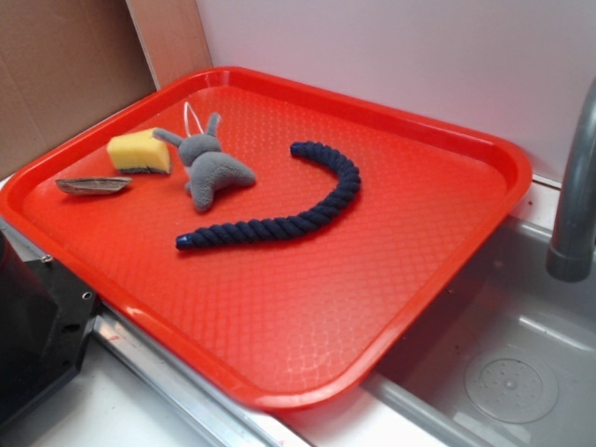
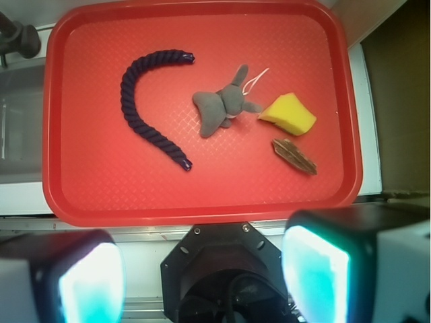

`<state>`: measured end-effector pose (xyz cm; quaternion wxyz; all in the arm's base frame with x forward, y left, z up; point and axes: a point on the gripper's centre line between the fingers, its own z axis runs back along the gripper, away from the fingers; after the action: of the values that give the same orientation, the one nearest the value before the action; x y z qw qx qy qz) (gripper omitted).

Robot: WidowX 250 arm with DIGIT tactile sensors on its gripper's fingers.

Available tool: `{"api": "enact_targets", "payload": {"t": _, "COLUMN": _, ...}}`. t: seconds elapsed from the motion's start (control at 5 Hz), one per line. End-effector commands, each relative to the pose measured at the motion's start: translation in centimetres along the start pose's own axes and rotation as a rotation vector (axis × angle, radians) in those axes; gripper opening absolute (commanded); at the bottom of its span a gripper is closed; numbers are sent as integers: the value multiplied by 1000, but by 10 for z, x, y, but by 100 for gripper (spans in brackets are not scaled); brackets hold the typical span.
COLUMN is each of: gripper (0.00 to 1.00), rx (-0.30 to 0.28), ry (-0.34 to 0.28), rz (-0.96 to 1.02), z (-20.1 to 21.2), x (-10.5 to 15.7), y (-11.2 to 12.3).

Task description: Grab the wood chip.

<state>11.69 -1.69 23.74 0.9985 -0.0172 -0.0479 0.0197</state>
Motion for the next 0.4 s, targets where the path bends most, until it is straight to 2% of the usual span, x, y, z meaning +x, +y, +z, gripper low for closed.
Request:
{"api": "enact_targets", "payload": {"t": 0.0, "gripper": 100, "rx": 0, "ry": 0, "rz": 0, "z": 0, "x": 0, "y": 0}}
{"api": "enact_targets", "payload": {"t": 0.2, "gripper": 100, "rx": 15, "ry": -24, "rz": -37, "z": -10, "x": -4, "y": 13}}
